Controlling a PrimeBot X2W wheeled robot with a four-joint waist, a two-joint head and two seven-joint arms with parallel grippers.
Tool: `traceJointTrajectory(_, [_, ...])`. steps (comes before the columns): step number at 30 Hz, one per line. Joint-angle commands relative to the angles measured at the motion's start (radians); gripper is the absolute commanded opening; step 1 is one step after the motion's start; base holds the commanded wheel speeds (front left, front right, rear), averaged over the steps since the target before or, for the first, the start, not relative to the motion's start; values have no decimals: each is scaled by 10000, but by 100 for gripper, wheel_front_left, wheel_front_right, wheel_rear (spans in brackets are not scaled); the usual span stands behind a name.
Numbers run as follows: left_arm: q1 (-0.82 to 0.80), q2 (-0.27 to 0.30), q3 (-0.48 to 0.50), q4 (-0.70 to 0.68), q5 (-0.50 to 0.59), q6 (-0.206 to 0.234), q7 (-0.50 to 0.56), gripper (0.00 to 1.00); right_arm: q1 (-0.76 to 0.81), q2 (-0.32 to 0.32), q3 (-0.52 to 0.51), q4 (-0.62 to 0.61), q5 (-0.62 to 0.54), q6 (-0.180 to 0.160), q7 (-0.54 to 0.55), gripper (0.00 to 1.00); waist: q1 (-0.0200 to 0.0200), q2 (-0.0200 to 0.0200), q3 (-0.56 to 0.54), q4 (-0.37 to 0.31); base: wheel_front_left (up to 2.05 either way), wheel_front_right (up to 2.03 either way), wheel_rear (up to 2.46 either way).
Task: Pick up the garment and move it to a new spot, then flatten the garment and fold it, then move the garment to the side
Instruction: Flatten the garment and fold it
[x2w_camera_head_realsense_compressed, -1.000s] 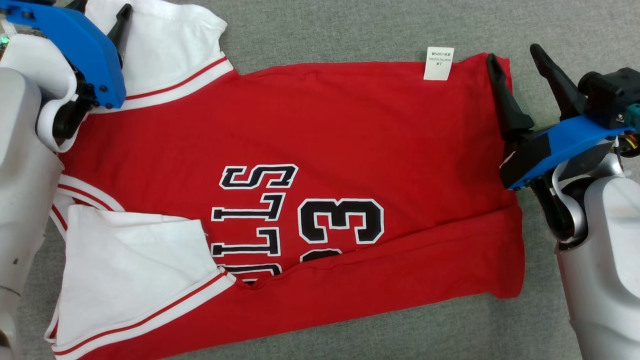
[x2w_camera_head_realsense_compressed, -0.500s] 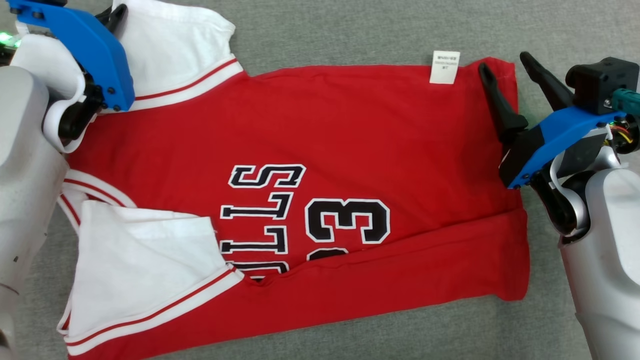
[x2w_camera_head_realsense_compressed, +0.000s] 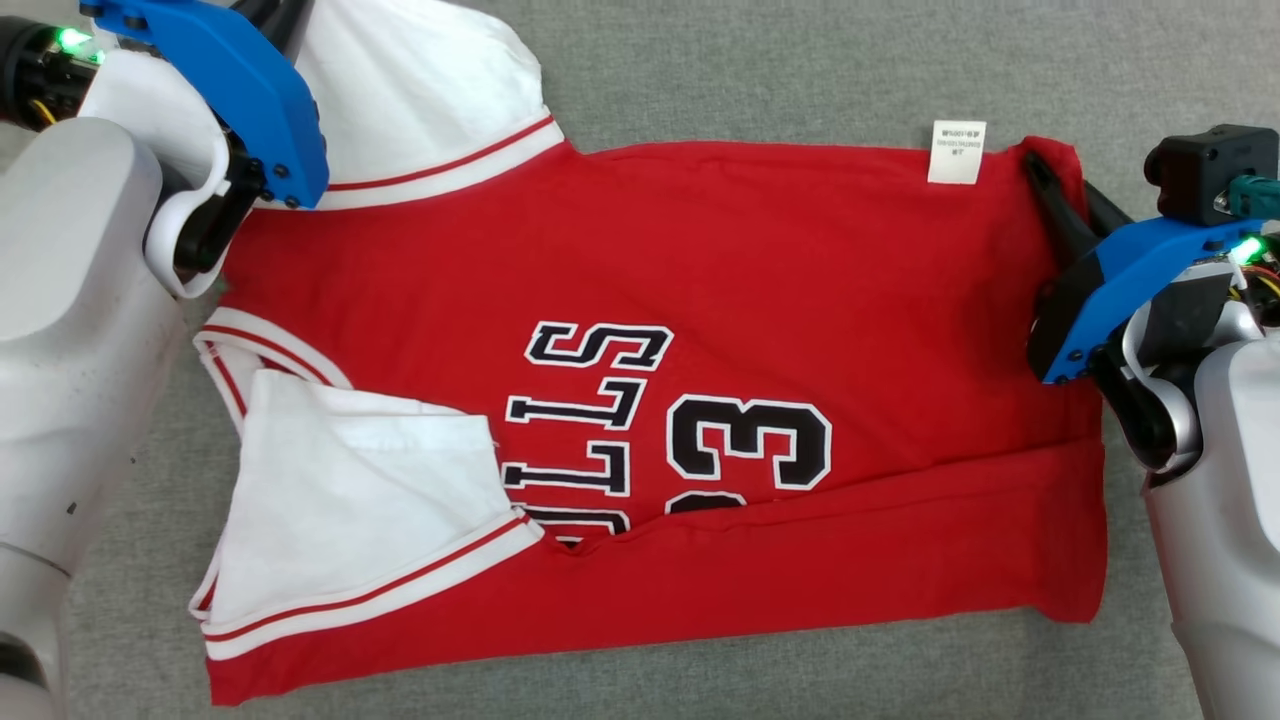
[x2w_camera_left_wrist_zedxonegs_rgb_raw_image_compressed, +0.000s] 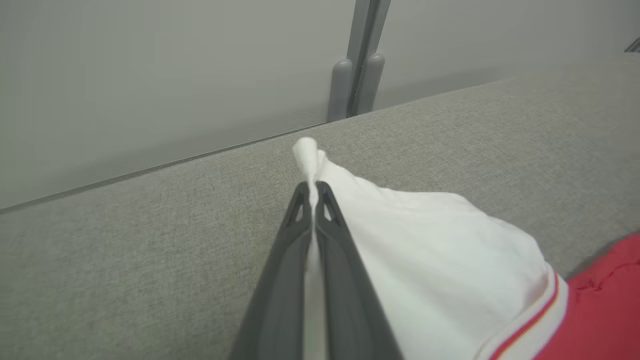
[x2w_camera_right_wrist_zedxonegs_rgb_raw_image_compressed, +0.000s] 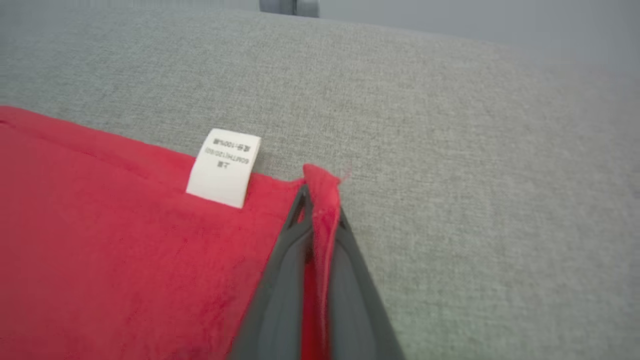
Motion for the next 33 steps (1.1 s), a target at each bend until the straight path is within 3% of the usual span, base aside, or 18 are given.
traceJointTrajectory(1, [-18, -15, -29, -16, -23, -4, -75, 0, -78, -30, -41, -10, -52, 1, -90, 0, 0, 0, -22, 15, 0, 0, 0])
traceJointTrajectory(17, [1658, 228, -152, -1260, -632, 55, -2073, 0, 1180, -325, -331, 443, -162, 1, -1940, 0, 0, 0, -1498, 717, 0, 0, 0])
traceJointTrajectory(22, [2581, 550, -163, -2309, -723, 367, -2333, 0, 1585, -394, -340, 478, -110, 1, -2280, 0, 0, 0, -1801, 863, 0, 0, 0])
traceJointTrajectory(33, [4886, 1543, -104, -5055, -1047, 1560, -2594, 0, 2242, -529, -215, 769, 58, 1, -2952, 0, 0, 0, -2267, 1129, 0, 0, 0])
